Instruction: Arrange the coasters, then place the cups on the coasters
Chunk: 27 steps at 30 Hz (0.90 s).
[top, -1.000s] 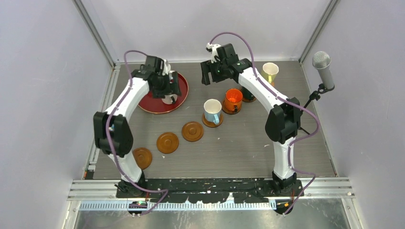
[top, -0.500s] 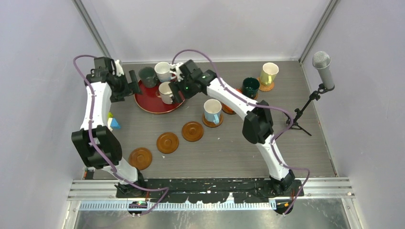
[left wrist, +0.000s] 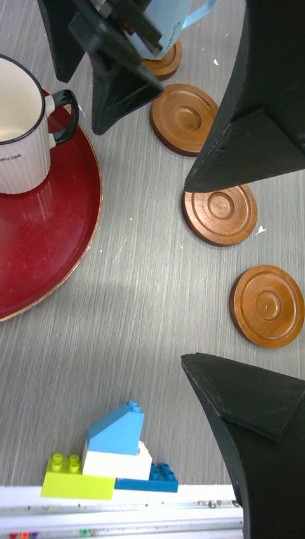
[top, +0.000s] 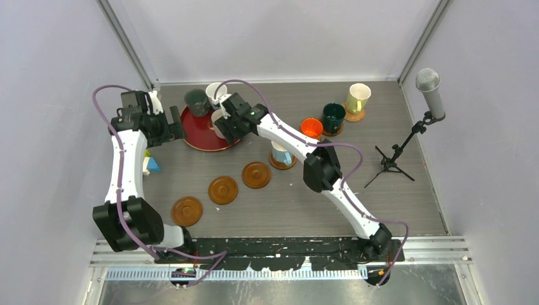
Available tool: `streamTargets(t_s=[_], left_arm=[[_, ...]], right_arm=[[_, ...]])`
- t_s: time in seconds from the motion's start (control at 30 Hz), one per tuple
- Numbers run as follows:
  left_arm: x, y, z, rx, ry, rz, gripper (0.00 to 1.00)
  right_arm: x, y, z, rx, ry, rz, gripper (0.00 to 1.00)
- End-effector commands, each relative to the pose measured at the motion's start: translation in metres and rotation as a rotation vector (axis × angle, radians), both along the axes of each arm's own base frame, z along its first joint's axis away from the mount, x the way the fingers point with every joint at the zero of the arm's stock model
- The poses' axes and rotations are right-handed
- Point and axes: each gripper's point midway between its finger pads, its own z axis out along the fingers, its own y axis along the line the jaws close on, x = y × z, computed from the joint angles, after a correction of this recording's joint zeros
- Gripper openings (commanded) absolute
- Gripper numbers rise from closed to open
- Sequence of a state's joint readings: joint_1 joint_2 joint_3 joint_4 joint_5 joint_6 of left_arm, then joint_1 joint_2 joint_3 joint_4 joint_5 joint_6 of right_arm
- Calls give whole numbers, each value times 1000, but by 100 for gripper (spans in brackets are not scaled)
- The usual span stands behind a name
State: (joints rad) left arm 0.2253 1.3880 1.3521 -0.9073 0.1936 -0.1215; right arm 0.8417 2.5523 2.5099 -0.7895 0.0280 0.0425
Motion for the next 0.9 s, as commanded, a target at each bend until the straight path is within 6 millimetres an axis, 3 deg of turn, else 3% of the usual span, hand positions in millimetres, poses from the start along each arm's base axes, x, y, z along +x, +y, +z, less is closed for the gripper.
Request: streamTargets(t_s=[0.0,0.23,0.5,0.67,0.87], left_arm=[[0,14,18,72,-92,37,100],[-7,16,23,86,-126,57,100],[-13,19,28,113,-153,52,100],[-13,19,27,106,-162,52,100],[-10,17,25,94,-163,45,100]], right_arm=[[20,7,16,6,-116,-22,70],[33,18,11,29,-159,-40,58],[40,25,5,30,-194,-13,51],[41,26,15,36,-219,-1,46],[40,27,39,57,-252,17,22]])
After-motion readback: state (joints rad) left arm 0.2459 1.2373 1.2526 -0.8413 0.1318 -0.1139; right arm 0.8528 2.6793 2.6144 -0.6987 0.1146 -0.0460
